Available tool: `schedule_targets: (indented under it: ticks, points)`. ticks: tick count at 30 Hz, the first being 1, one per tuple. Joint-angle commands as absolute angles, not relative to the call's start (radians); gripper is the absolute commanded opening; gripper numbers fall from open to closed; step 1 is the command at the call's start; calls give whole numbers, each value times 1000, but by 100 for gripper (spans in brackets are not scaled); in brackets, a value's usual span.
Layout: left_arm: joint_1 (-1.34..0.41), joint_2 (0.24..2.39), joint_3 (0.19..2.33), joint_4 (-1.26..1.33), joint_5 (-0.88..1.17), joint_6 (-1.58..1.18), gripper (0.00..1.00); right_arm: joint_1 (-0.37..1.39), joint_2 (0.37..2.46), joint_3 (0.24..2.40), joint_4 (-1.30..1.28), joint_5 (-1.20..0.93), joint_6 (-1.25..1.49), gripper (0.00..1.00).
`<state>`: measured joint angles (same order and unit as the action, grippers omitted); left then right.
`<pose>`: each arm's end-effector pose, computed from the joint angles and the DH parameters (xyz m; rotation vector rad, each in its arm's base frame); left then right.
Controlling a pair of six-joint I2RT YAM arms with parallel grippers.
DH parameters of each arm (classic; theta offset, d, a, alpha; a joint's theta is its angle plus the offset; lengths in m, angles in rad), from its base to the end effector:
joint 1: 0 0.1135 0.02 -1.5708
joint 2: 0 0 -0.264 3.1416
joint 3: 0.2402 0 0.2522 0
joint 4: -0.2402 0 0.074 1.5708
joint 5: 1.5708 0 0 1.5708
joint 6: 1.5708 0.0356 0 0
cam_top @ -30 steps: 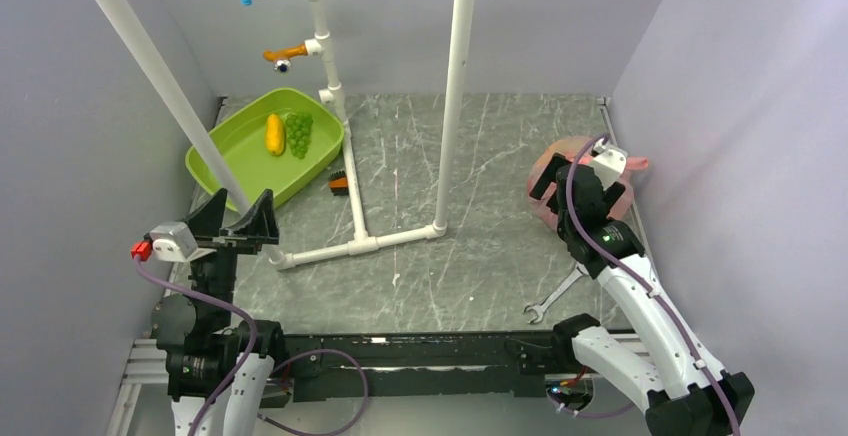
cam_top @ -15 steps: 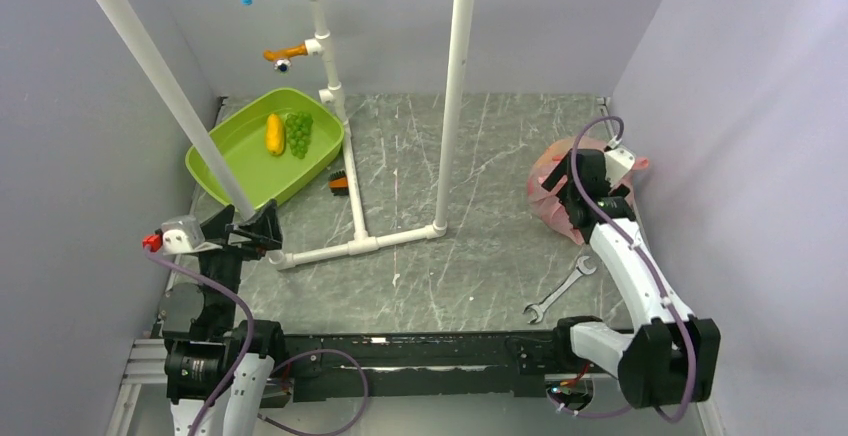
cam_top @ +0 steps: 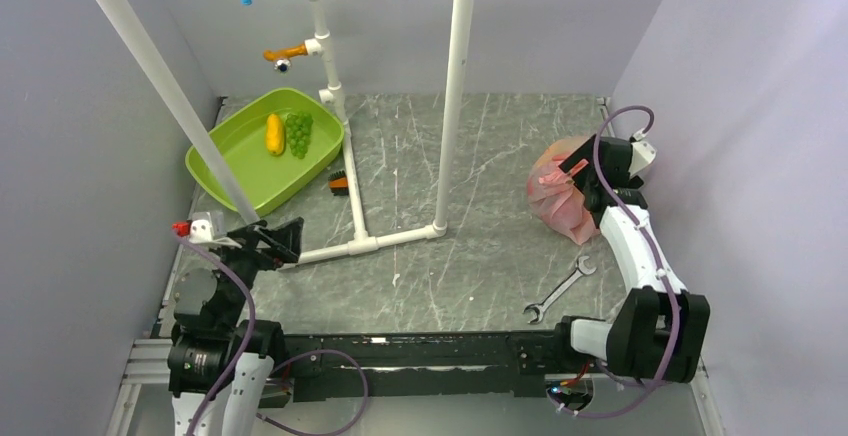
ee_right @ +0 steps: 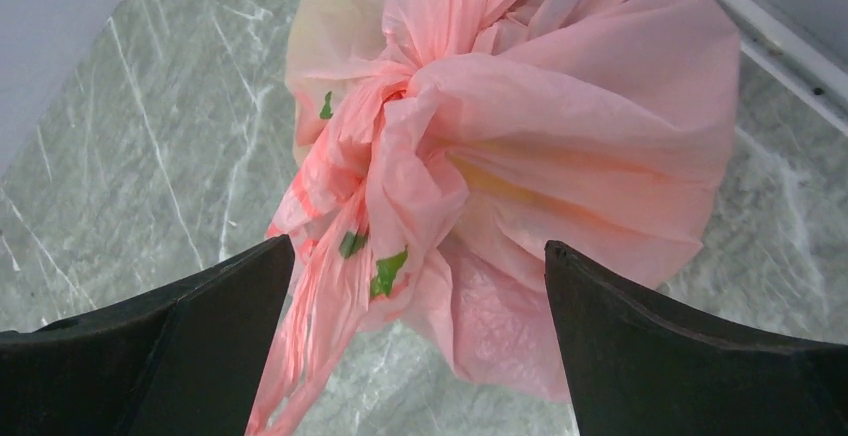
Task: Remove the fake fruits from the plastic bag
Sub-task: Move the plastic bag to the center of the board.
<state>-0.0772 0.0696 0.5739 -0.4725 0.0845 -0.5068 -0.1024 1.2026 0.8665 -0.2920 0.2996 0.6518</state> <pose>0.0511 -0.0070 0.3062 -0.2662 1.5400 -0.5272 0.2610 -0.0374 0.2722 0.9501 1.9476 -0.0152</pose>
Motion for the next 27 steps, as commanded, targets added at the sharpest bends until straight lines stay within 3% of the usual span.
schedule_targets:
  ticks: [1,7,10,15,18,27]
  points:
    - [-84,97,555,-502,216,-519,99,-148,1256,867,-186,173,624,98]
    - [-91,135,544,-472,326,-506,97,-164,1356,901,-223,77,580,76]
    - [-91,178,540,-439,392,-484,98,-164,1368,896,-221,-22,542,56]
    - [-91,285,526,-367,521,-467,98,-156,1366,844,-203,-165,522,35]
    - [-91,350,515,-327,613,-464,96,-119,1338,791,-200,-199,509,29]
    - [-91,466,479,-226,728,-485,92,90,1160,646,-293,-162,477,25]
